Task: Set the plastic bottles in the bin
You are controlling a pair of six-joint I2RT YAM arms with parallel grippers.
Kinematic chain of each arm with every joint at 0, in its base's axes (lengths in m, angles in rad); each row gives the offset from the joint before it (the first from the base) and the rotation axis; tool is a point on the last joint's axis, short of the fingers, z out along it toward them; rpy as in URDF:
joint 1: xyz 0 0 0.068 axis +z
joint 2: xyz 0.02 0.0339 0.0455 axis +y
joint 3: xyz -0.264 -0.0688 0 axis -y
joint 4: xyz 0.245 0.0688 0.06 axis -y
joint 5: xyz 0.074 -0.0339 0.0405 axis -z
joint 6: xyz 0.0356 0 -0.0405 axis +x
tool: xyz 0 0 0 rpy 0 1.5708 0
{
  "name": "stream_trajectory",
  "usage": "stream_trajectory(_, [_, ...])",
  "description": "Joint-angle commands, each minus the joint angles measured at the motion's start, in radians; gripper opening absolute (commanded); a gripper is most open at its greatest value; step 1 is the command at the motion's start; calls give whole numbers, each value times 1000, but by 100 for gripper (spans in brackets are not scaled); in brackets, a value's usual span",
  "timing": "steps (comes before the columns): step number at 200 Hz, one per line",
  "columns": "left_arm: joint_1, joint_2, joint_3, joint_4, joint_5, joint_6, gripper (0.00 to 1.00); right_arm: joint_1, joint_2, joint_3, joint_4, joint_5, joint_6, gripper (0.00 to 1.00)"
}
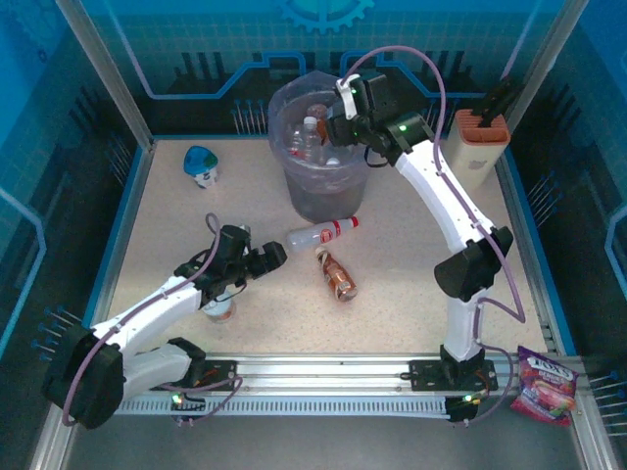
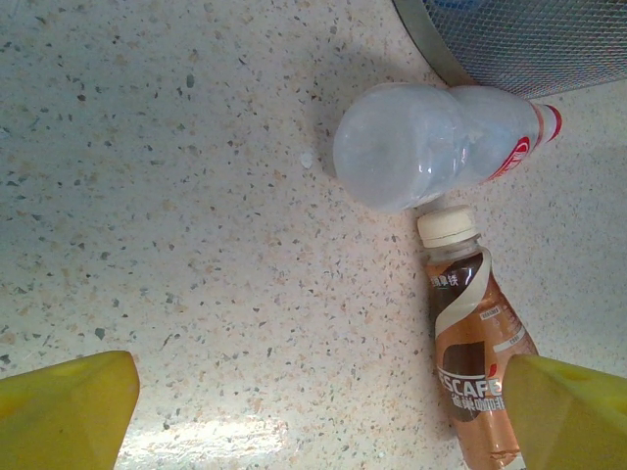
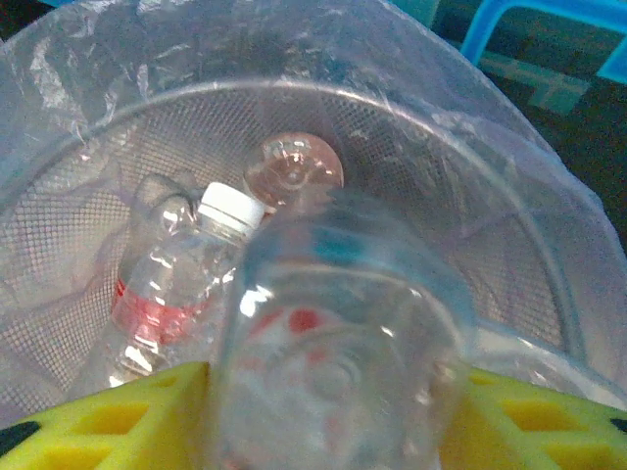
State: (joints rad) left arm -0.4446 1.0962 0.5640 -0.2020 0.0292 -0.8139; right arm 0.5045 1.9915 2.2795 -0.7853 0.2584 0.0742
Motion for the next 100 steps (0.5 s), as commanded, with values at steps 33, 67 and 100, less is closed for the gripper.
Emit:
stream_trajectory(33, [-8, -24, 6, -19, -23, -11, 96, 2, 98, 62, 14, 3, -11, 53])
stream_trajectory(67, [-8, -32, 3, -21, -22, -10, 96, 2, 72, 56, 13, -27, -7, 54])
stream_trajectory(100, [-8, -26, 6, -10, -21, -10, 96, 3, -10, 53, 15, -61, -8, 63])
